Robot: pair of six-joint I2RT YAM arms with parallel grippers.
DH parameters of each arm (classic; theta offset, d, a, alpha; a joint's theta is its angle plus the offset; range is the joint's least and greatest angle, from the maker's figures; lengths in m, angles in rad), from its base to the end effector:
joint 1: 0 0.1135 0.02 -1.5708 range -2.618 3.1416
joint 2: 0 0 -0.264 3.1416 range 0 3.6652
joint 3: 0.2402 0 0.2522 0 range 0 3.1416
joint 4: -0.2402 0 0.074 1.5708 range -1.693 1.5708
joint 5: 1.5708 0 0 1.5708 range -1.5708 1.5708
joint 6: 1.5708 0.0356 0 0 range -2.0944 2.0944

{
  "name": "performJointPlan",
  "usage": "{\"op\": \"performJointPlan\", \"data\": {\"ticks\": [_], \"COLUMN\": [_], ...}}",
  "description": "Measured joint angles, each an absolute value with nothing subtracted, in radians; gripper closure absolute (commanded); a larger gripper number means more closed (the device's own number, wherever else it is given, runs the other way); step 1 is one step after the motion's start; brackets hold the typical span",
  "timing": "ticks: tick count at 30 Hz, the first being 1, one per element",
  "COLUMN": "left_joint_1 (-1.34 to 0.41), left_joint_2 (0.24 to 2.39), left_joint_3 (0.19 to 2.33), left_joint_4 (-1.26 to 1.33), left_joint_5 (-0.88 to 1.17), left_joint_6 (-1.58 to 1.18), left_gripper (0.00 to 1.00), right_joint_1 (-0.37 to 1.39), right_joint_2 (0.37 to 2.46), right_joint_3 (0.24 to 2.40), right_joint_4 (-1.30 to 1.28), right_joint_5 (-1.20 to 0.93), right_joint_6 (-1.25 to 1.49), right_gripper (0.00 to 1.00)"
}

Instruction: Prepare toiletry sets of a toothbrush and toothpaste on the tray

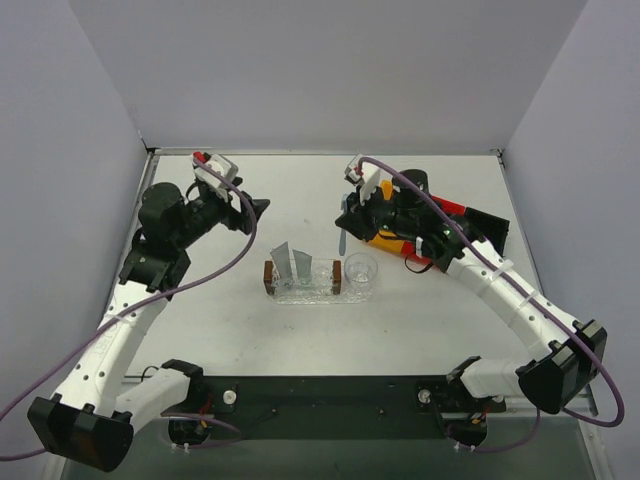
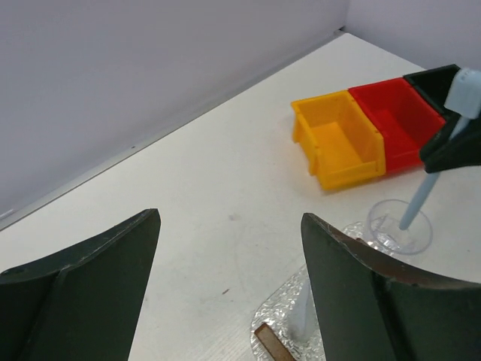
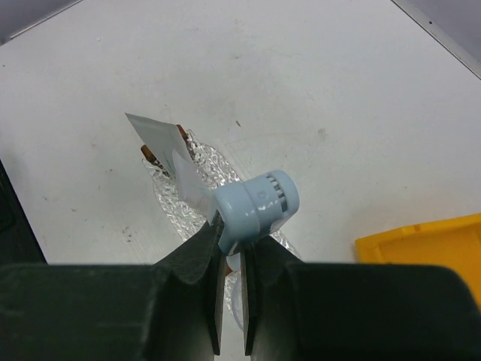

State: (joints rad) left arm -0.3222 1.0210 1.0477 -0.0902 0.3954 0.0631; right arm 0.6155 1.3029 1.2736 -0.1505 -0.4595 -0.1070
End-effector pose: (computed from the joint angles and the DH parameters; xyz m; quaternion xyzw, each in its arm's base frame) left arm 0.2157 -0.0865 0.3983 0.2688 0.6760 -0.2287 0.6468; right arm 0.2366 0.1866 0.4019 -0.4007 0.6477 0.3261 0.5599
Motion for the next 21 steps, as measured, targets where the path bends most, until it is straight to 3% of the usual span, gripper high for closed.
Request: {"op": "performJointPlan", "data": {"ticks": [7,21], "left_joint_1": [-0.212,-0.109], "left_joint_2": [0.977,0.942], "left_joint_3": [1.048,1.048], "left_joint_4": [-0.136,-0.180], "left_joint_5": [0.355,0.348], "left_joint_6": [0.045,0.021], "left_gripper": [0.14,0.14], "right_joint_1": [0.619,0.653], "right_joint_2": [1.245,1.228], "right_joint_3": [1.051,0.957], "right_joint_4": [0.035,0.243], "right_joint_5": [-0.416,-0.375], "right_joint_6": [-0.105,-0.082], "right_gripper": [1.00,1.00]}}
